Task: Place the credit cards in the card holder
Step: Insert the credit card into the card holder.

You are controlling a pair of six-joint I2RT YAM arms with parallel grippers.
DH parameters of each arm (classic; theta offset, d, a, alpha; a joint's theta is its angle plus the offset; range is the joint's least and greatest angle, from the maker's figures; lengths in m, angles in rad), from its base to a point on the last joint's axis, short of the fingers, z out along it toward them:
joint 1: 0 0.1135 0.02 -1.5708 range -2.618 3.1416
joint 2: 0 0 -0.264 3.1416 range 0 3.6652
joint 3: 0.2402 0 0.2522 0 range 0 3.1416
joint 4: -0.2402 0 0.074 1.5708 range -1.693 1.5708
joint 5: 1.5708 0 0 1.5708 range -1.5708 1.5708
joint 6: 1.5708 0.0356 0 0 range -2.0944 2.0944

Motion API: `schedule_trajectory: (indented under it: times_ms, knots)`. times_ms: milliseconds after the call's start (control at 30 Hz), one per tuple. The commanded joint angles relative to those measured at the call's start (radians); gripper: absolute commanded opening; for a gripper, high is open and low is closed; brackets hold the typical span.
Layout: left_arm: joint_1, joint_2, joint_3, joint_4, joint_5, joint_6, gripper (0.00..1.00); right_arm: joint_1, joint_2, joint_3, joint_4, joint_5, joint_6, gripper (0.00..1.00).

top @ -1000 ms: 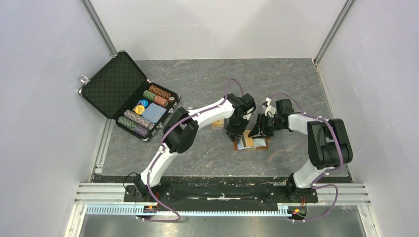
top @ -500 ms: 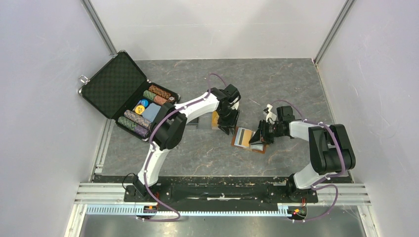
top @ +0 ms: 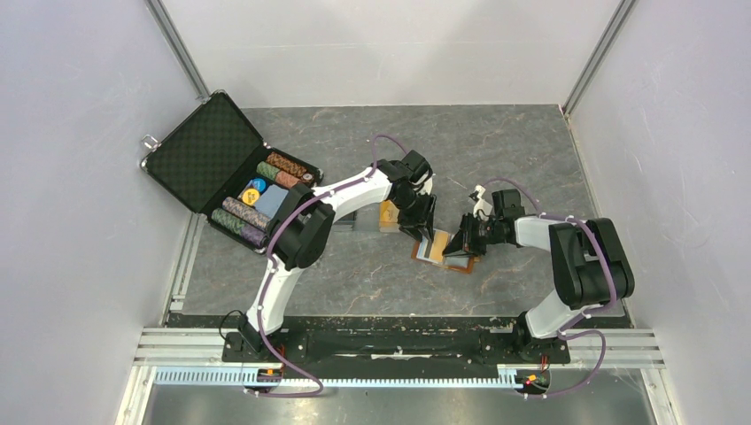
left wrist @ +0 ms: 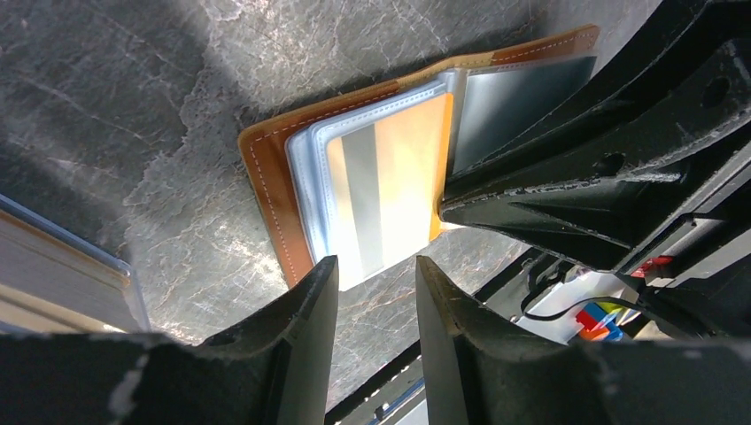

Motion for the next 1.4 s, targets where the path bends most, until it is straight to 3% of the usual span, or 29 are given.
schedule_trajectory:
  times_ms: [0,367,633,767,867,900,1000,1033,1233,1367]
  knots:
    - [-0.002,0.017,0.021,0.032,0.021,-0.026,0.44,0.006,0.007,0.000,0.031,-0.003,0.004,0.13]
    - [-0.011,0.066,0.042,0.029,-0.003,-0.013,0.46,0.010,0.016,-0.013,0.042,-0.005,0.004,0.08]
    - [-0.026,0.054,0.075,0.028,0.017,-0.007,0.25,0.014,0.024,-0.012,0.043,-0.007,0.003,0.03]
    - [-0.028,0.024,0.079,0.023,0.005,-0.005,0.25,0.017,0.024,-0.007,0.042,-0.007,0.003,0.03]
    - [-0.035,0.012,0.093,0.023,0.010,-0.007,0.30,0.016,0.022,-0.002,0.042,-0.010,0.003,0.03]
    - [-0.037,0.011,0.099,0.023,0.013,-0.007,0.29,0.016,0.021,0.003,0.043,-0.012,0.002,0.03]
    - [-0.038,0.018,0.125,-0.008,-0.004,-0.006,0.03,0.017,0.006,0.023,0.040,-0.014,0.001,0.06]
    - [-0.038,0.019,0.135,-0.031,-0.021,-0.002,0.02,0.017,-0.001,0.031,0.037,-0.010,0.000,0.07]
    - [-0.035,-0.004,0.161,-0.125,-0.162,0.003,0.02,0.017,-0.060,0.112,-0.024,0.045,-0.030,0.17]
    - [-0.036,0.001,0.176,-0.127,-0.115,-0.002,0.25,0.013,-0.088,0.145,-0.041,0.071,-0.029,0.18]
